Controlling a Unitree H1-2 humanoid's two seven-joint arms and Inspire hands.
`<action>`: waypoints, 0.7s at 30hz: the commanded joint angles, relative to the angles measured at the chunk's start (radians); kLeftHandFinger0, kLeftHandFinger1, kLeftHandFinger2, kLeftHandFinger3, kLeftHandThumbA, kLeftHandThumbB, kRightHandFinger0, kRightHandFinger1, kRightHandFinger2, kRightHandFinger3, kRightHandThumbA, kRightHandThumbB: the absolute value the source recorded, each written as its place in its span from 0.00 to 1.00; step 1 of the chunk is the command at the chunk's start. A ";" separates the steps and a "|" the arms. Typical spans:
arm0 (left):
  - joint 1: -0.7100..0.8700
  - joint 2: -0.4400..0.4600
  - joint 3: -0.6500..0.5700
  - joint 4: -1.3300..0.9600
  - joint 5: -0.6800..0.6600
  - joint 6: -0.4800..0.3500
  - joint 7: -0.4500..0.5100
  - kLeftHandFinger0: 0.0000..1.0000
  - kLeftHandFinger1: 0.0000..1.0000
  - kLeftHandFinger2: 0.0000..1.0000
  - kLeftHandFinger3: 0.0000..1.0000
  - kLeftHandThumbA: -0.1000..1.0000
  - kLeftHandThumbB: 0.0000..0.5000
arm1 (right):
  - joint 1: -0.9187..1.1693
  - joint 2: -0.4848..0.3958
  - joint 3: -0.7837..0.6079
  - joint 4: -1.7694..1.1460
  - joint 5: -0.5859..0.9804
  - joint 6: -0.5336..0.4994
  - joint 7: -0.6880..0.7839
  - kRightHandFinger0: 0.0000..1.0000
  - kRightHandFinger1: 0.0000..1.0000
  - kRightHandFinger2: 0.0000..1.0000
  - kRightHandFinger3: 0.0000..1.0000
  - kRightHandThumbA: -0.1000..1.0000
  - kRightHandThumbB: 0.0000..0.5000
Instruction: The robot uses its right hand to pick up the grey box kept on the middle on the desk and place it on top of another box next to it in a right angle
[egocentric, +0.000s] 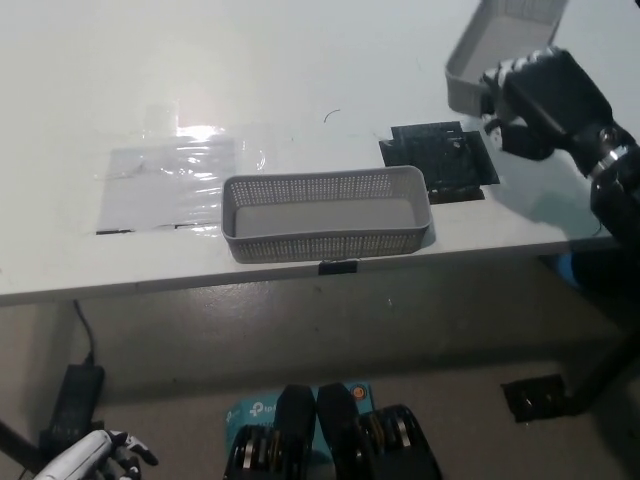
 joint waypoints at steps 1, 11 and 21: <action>-0.001 0.010 0.008 -0.008 0.007 -0.027 0.012 0.32 0.36 0.48 0.57 0.24 0.65 | -0.047 0.021 -0.041 -0.120 0.074 0.018 0.100 0.00 0.19 0.53 0.35 0.00 0.40; -0.005 0.011 0.006 -0.017 0.010 -0.012 0.007 0.29 0.34 0.45 0.58 0.24 0.64 | -0.002 0.111 -0.059 -0.264 0.139 0.028 0.188 0.00 0.00 0.25 0.12 0.00 0.53; -0.013 0.013 0.002 -0.012 0.012 -0.016 0.003 0.35 0.38 0.51 0.63 0.25 0.63 | 0.069 0.190 -0.054 -0.290 0.187 -0.026 0.219 0.00 0.00 0.23 0.09 0.00 0.53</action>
